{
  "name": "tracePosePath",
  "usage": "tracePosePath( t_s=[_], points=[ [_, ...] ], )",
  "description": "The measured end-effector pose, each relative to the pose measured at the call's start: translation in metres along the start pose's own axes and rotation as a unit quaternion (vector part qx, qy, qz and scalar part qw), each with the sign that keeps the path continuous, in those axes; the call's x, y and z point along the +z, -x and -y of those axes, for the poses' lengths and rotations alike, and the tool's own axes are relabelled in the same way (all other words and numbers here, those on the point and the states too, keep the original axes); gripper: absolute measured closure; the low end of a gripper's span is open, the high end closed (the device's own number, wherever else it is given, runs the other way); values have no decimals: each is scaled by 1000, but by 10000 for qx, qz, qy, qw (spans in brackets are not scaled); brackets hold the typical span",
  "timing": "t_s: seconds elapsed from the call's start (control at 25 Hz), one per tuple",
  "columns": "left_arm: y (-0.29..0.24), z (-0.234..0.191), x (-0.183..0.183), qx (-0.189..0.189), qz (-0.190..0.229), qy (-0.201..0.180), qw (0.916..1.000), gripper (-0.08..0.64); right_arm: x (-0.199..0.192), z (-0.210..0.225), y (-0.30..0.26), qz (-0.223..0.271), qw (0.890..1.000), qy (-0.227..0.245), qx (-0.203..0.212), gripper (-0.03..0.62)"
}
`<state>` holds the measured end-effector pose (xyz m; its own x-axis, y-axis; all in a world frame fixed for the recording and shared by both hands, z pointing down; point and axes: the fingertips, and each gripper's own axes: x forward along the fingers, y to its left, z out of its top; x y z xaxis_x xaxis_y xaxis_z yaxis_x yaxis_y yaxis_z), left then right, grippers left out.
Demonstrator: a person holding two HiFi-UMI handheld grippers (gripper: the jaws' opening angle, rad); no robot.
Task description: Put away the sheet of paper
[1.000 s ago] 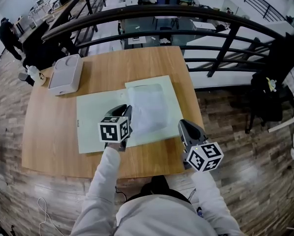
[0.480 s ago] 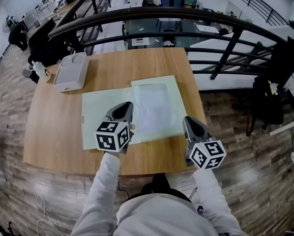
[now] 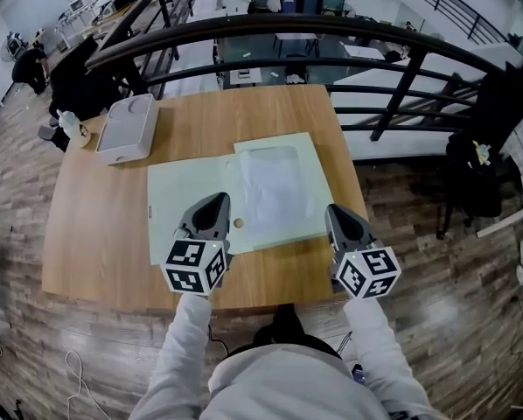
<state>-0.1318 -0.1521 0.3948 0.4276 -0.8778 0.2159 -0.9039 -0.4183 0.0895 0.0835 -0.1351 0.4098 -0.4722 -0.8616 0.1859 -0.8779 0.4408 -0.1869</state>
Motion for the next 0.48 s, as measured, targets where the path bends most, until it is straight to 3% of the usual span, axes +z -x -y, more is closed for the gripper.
tracePosePath(
  t_s=[0.48],
  points=[
    [28,-2,7,44,229,-12,9997,541,5,-14,8,71,9991,368,-187,566]
  ],
)
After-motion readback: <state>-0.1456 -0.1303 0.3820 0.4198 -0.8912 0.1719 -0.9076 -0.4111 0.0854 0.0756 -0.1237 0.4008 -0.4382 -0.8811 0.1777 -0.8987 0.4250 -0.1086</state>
